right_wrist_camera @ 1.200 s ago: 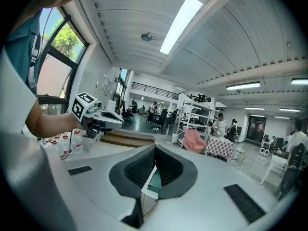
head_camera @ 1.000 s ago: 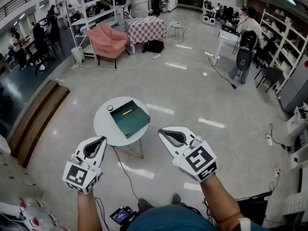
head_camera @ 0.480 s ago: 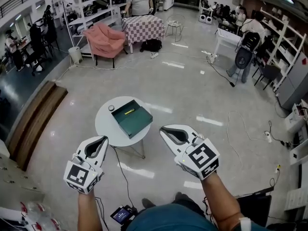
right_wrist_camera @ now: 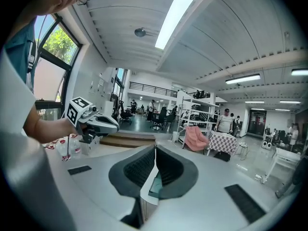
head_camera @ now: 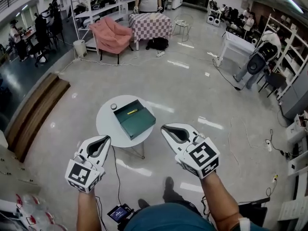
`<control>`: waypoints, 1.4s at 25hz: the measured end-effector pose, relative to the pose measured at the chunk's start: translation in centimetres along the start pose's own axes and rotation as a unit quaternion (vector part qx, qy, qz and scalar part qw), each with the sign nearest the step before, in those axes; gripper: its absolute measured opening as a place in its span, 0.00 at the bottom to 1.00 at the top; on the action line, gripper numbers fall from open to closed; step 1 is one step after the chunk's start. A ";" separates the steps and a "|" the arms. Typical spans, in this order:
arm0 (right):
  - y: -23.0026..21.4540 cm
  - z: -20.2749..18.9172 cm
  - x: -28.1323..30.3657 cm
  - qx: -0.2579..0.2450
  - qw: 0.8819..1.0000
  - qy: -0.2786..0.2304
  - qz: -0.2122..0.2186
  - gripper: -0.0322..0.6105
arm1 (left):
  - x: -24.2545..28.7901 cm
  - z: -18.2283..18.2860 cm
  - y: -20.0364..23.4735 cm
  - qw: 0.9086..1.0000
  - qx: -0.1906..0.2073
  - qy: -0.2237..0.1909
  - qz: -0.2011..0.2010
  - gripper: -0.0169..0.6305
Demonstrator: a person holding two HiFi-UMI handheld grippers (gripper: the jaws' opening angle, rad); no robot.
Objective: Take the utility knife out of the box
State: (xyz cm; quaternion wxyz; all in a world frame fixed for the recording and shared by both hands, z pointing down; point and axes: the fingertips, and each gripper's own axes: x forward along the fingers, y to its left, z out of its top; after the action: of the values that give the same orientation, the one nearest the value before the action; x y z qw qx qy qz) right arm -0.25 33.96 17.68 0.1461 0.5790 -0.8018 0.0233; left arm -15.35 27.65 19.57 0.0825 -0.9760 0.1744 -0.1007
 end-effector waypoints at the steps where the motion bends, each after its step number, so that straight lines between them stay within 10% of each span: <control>1: -0.9 -0.2 0.4 0.000 1.000 -0.001 0.006 0.11 | 0.7 -0.1 0.1 1.000 -0.003 0.003 0.005 0.05; 20: -17.6 -3.0 7.4 0.001 0.992 -0.022 0.122 0.11 | 16.4 1.4 1.3 0.994 -0.010 0.057 0.093 0.05; 35: -26.6 -5.8 8.7 0.021 0.990 -0.020 0.135 0.11 | 26.0 2.1 1.5 0.993 -0.007 0.077 0.095 0.05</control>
State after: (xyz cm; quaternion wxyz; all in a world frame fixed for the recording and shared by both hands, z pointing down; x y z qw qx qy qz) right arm 23.37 18.42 21.98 0.1135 0.4687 -0.8747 0.0481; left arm 8.53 17.29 21.61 0.0713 -0.9451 0.2724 -0.1658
